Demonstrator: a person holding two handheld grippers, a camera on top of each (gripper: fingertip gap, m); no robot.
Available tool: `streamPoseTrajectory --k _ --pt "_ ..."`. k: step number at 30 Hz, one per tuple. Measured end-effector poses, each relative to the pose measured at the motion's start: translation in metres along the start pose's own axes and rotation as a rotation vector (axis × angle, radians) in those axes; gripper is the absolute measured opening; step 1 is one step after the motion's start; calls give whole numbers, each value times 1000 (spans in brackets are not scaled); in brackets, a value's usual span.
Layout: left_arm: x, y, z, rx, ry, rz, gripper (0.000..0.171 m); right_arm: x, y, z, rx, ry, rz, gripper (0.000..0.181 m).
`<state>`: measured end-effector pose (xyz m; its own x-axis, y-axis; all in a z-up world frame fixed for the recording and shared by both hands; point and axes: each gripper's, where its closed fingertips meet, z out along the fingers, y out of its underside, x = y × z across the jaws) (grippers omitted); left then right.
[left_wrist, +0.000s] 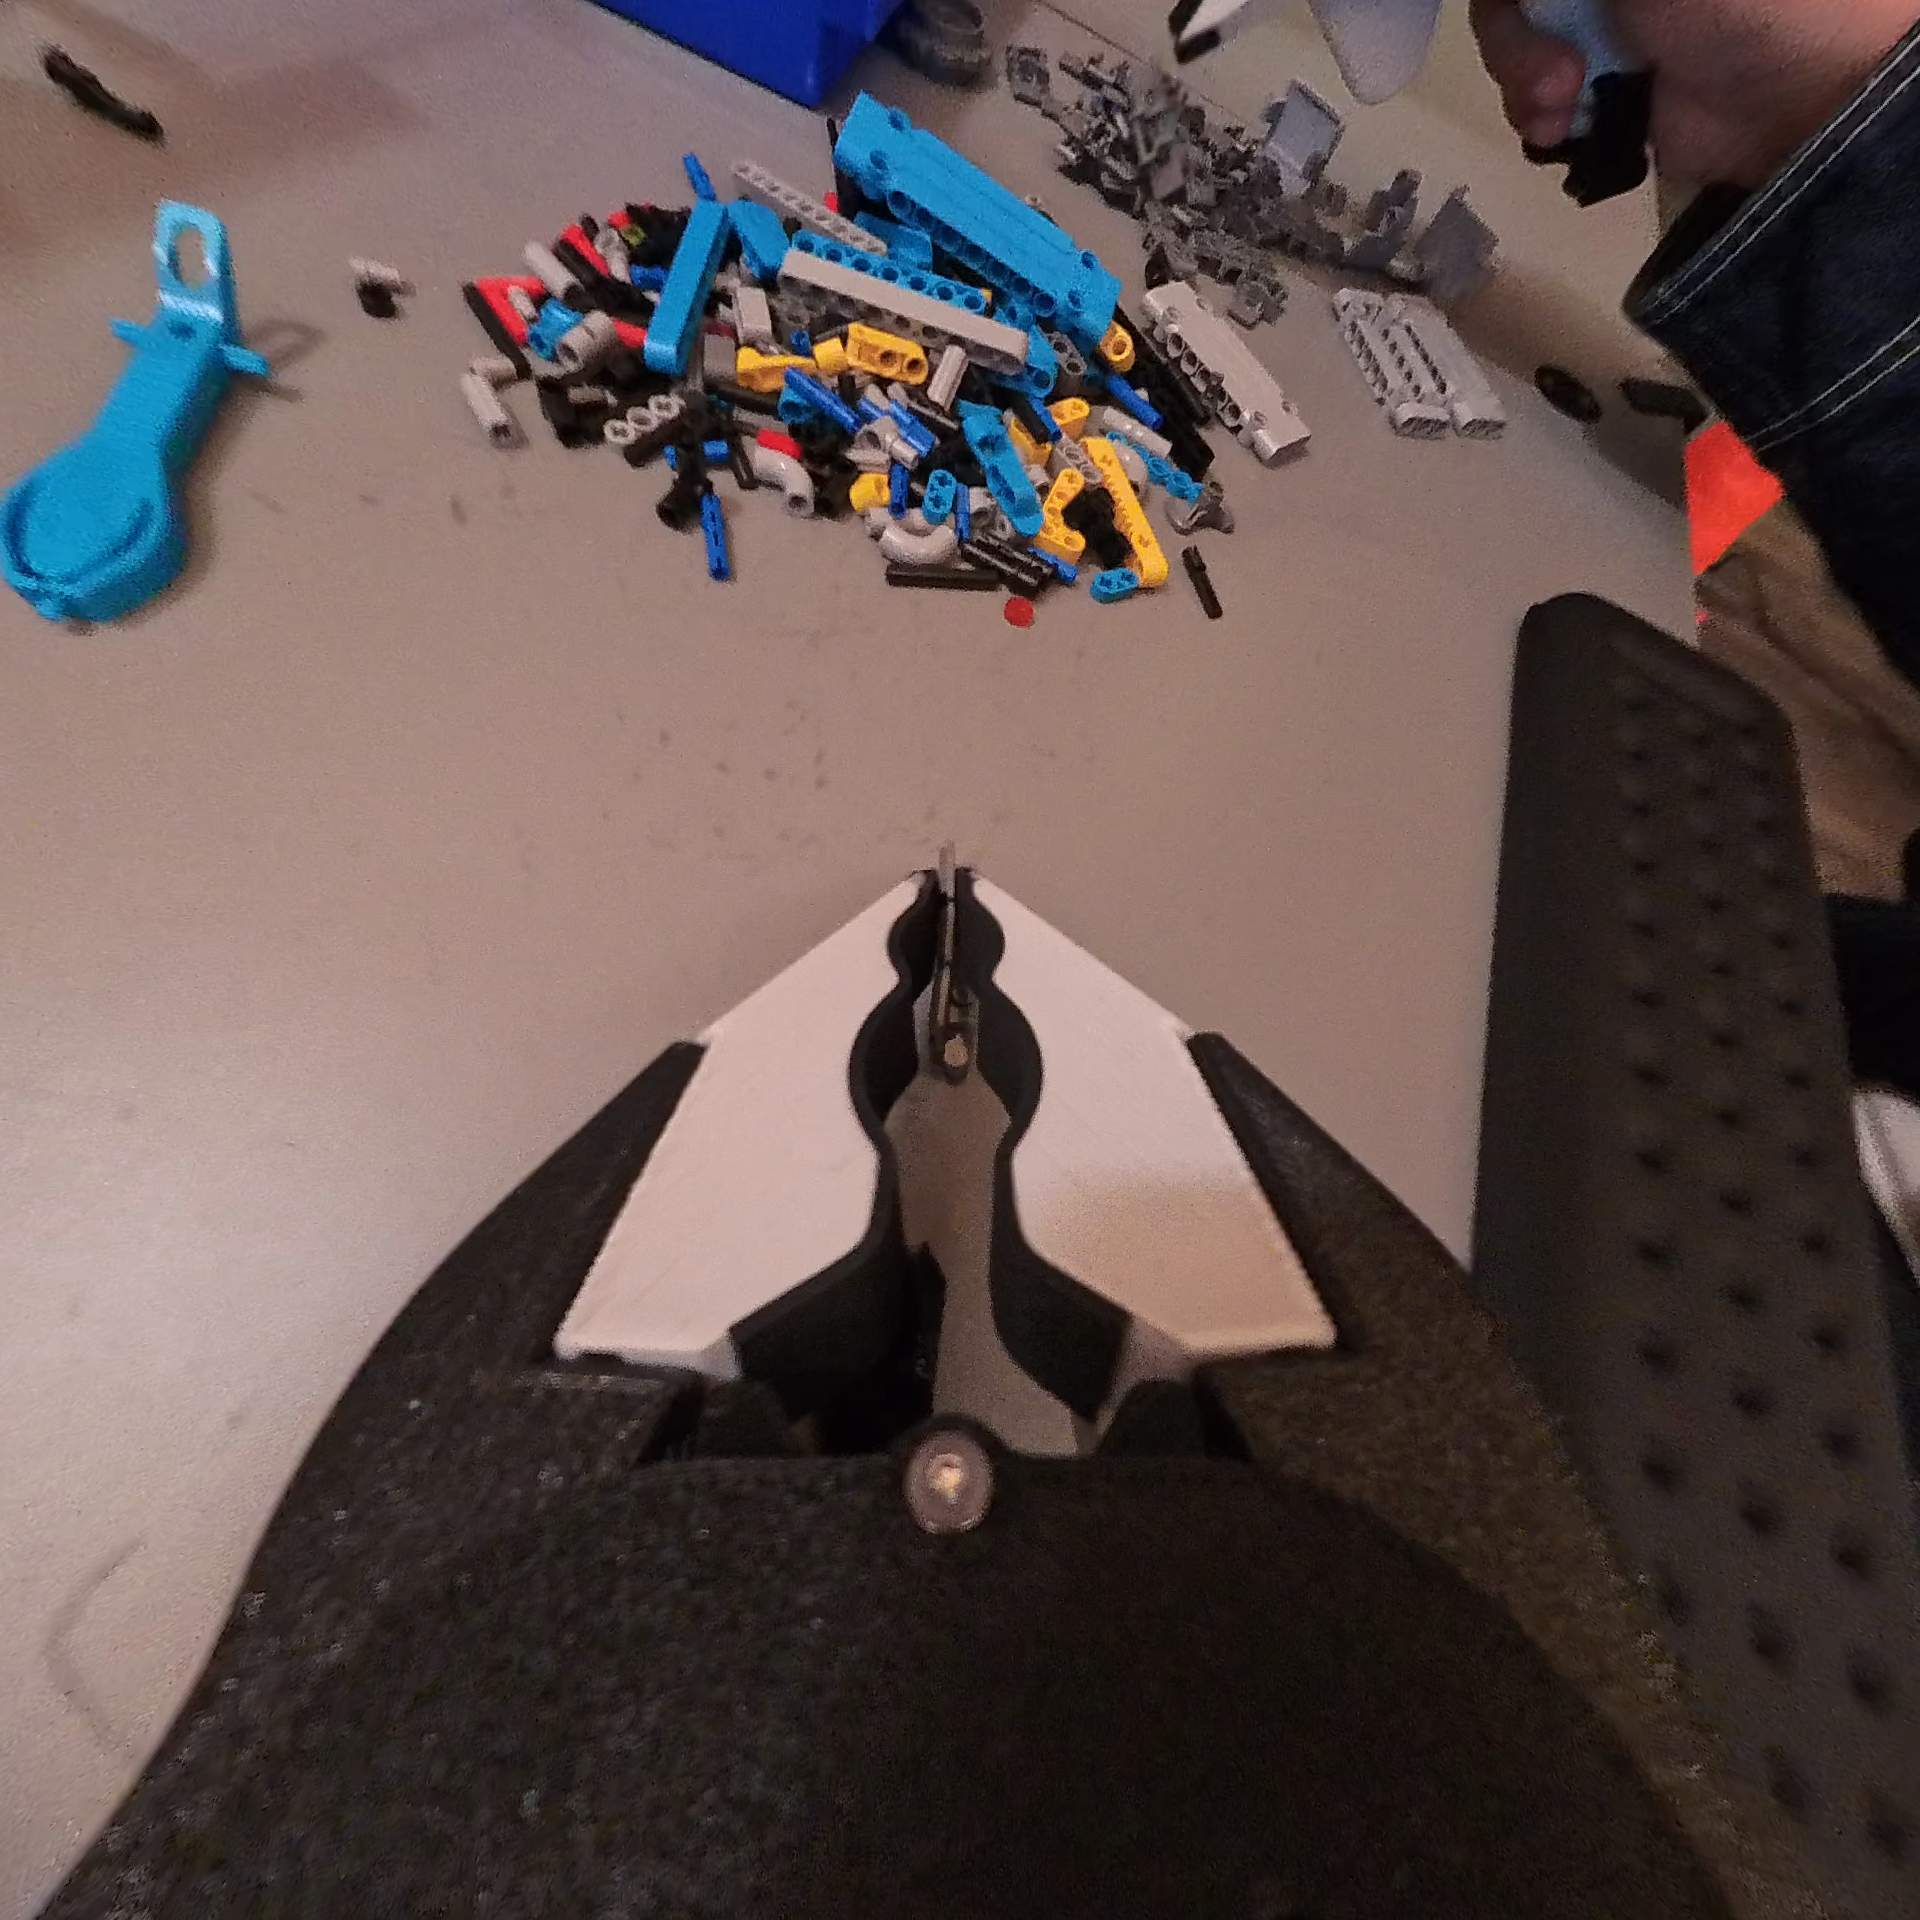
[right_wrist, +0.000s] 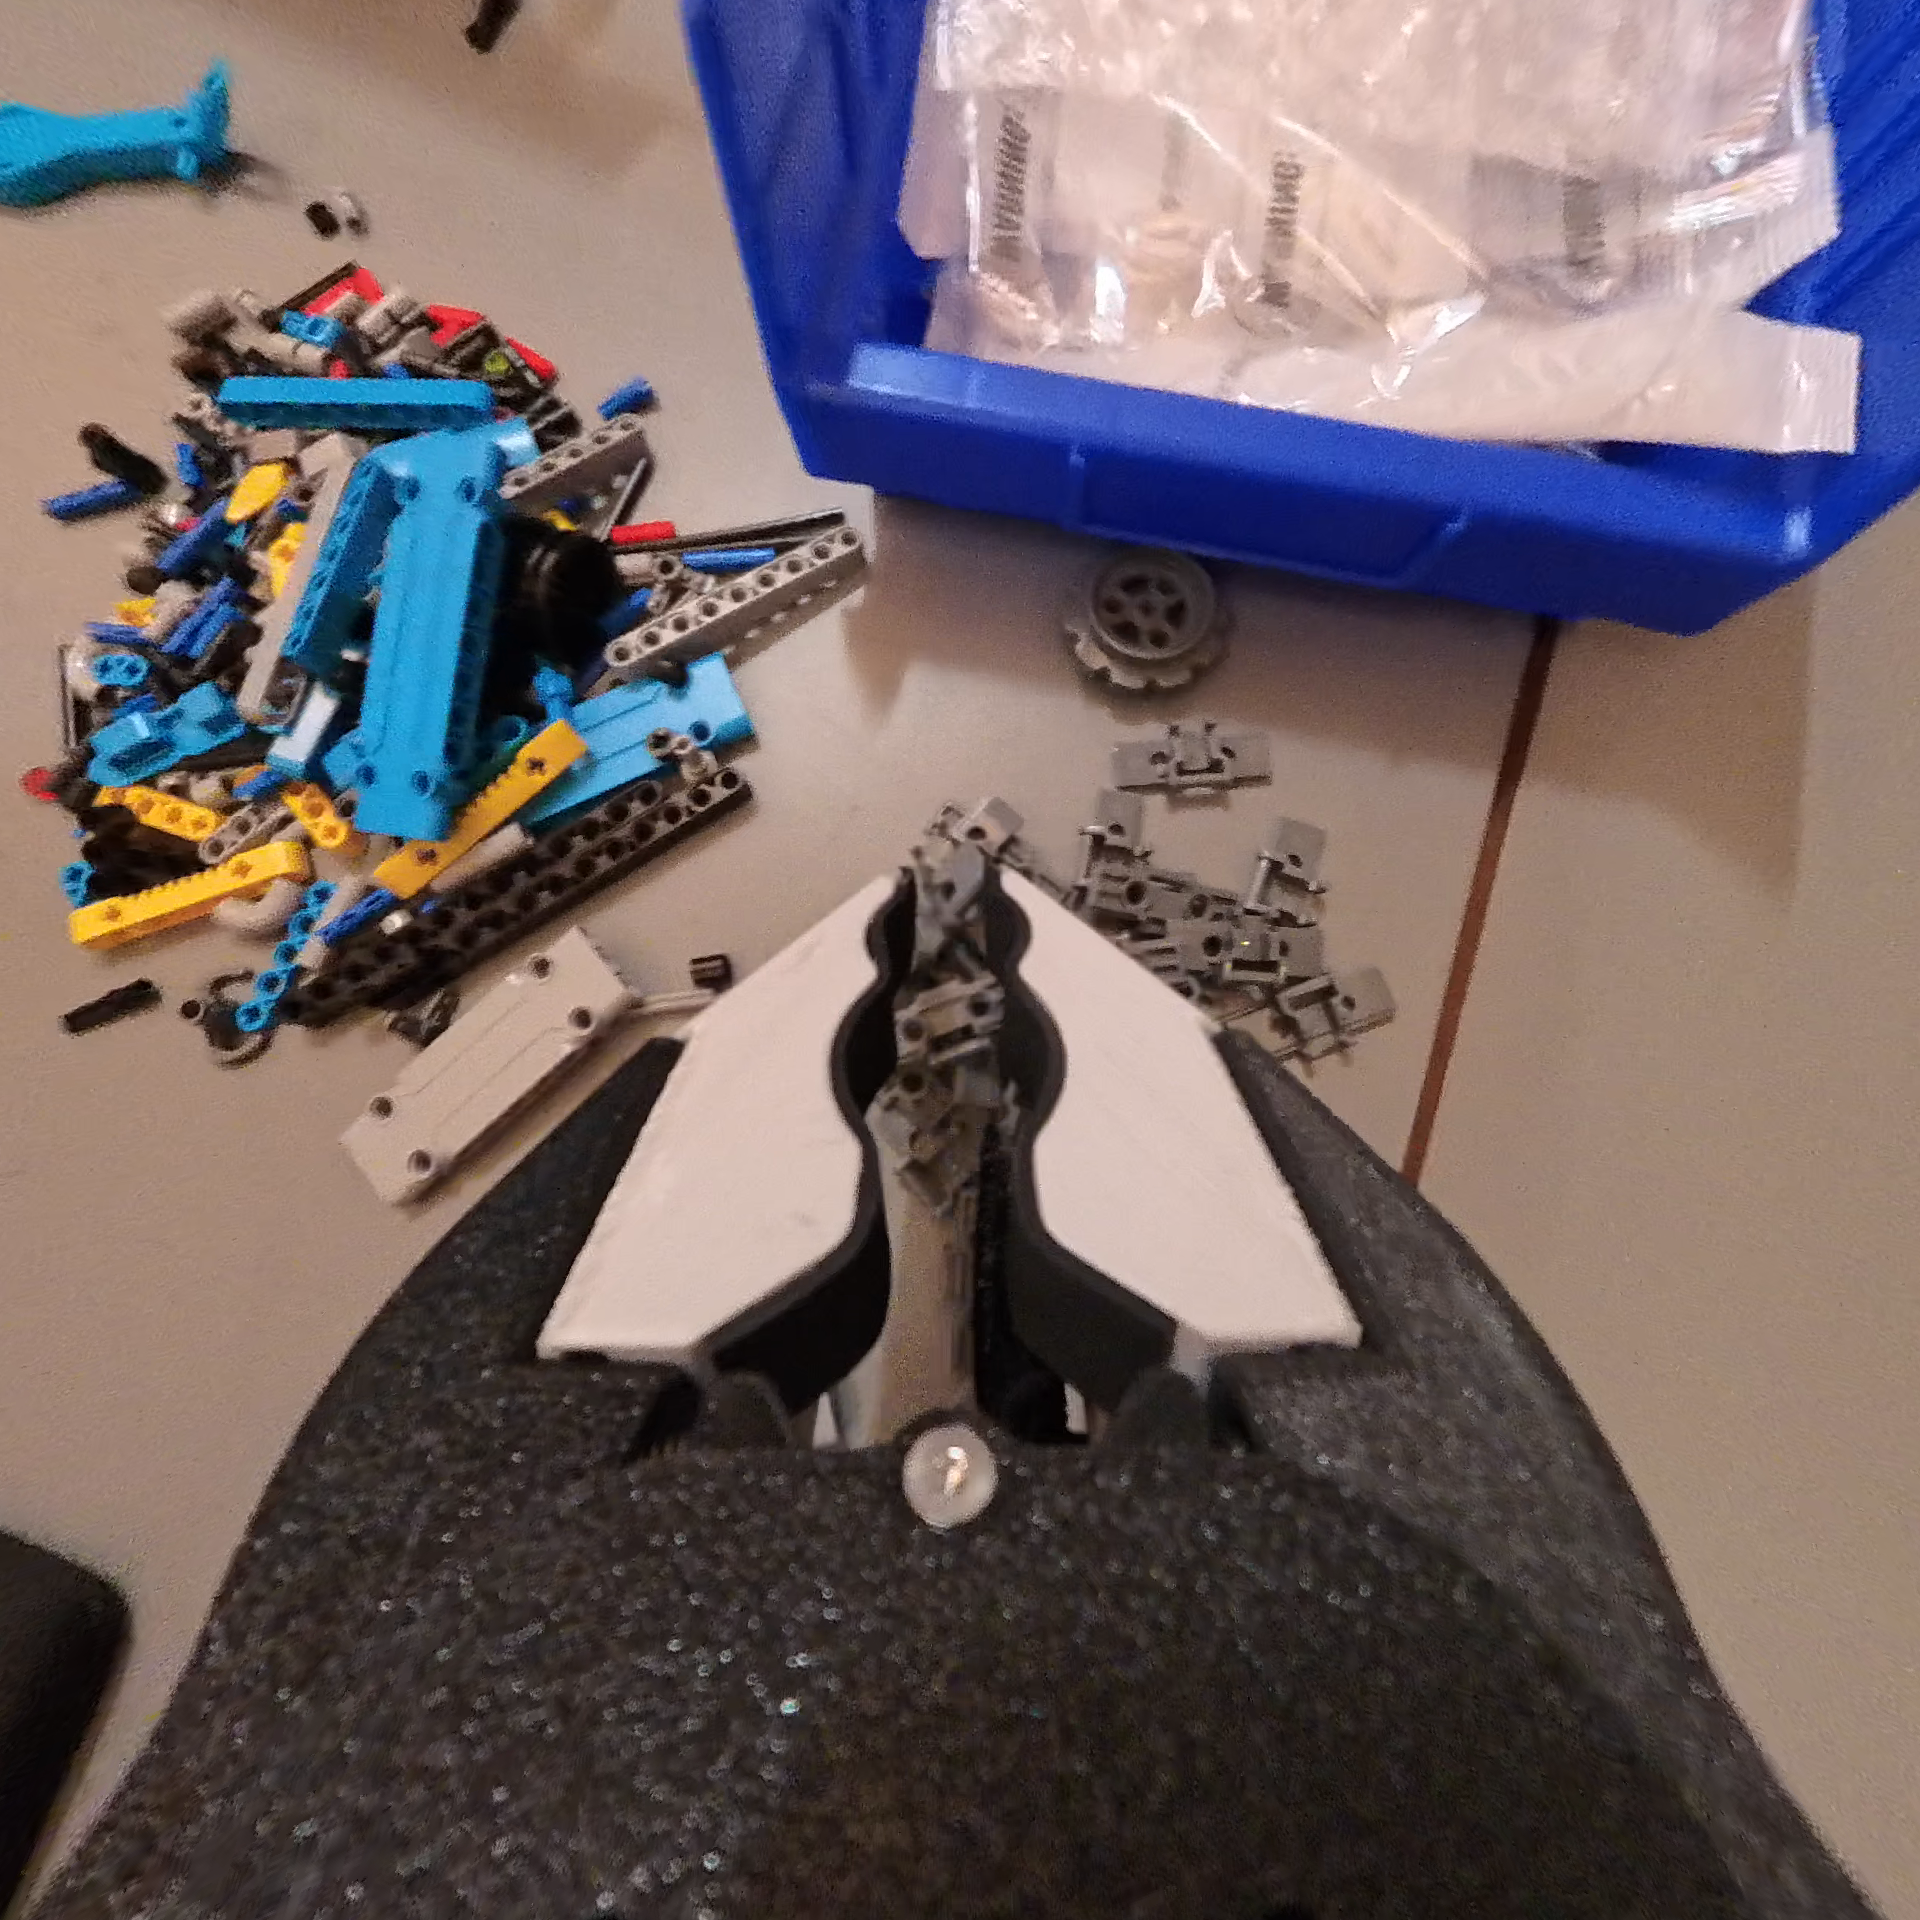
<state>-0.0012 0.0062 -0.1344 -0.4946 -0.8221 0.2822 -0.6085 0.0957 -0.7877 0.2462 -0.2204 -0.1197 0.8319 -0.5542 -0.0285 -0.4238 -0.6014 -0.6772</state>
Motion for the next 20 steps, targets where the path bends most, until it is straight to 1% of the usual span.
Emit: streamPoseTrajectory --k 2,4,5,6,8,10,12,15,17,19,20 --pt "-1 2 1 -13 29 -65 2 6 -10 -4 53 29 15 12" --pt "-12 5 -4 -18 -6 -104 3 9 -21 -13 100 76 18 13" --pt "-18 8 -7 -22 -25 -117 4 2 -26 -17 121 71 24 13" --pt "-25 11 -11 -30 -51 -127 6 -12 -33 -20 150 41 35 13" --pt "-38 16 -18 -36 -103 -127 15 -58 -52 -26 239 -87 47 12" --pt "-44 14 -26 -4 -132 -134 24 -118 -70 -31 315 -260 39 12" --pt "-45 8 -36 56 -143 -135 28 -178 -85 -31 364 -419 24 12" --pt "-47 -4 -59 185 -214 -114 29 -263 -95 -19 366 -619 -35 14" --pt "-49 -6 -79 241 -295 -113 35 -309 -94 -3 334 -697 -86 17" --pt "-50 -1 -101 268 -391 -114 43 -346 -88 13 295 -728 -150 22" --pt "-49 2 -114 284 -442 -108 45 -361 -86 19 299 -740 -175 22"
